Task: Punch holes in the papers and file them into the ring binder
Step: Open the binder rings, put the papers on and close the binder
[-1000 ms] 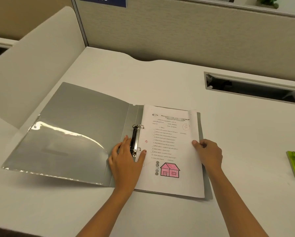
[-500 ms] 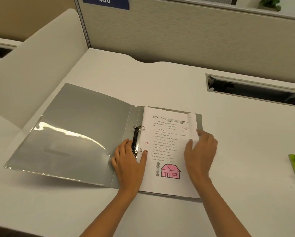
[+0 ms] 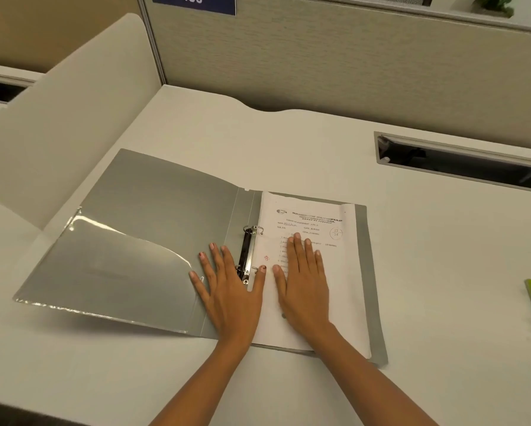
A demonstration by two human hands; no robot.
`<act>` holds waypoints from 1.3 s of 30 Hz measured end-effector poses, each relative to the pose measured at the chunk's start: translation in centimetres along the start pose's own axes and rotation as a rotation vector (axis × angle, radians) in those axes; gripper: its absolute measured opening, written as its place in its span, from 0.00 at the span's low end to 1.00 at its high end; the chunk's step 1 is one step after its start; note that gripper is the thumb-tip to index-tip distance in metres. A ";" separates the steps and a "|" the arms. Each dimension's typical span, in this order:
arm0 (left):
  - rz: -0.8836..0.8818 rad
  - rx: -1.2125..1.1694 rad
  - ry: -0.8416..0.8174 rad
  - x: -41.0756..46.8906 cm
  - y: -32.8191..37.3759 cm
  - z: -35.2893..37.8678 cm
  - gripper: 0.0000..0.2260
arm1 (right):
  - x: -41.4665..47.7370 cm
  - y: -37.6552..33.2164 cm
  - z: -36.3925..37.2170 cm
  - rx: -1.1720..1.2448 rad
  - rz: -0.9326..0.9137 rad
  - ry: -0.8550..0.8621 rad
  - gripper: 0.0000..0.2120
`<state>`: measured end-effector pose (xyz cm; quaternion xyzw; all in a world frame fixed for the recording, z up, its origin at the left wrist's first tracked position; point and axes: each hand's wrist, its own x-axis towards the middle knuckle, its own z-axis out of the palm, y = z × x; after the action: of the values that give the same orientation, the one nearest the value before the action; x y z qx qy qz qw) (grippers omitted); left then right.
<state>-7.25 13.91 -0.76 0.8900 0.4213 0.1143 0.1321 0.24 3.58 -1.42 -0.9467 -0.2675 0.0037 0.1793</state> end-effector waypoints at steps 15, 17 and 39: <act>-0.019 0.004 -0.014 0.4 0.2 -0.3 0.39 | -0.4 2.5 -0.5 -0.036 0.082 0.006 0.34; -0.015 0.005 -0.016 0.4 0.2 -0.3 0.39 | -0.4 2.6 -0.4 -0.038 0.082 0.007 0.34; 0.030 -0.016 0.001 0.4 0.0 -1.0 0.34 | -0.4 2.3 -0.7 -0.046 0.073 0.019 0.33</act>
<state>-7.26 14.36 0.19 0.8950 0.4070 0.1203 0.1374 1.16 1.35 -1.58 -0.9596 -0.2313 -0.0051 0.1600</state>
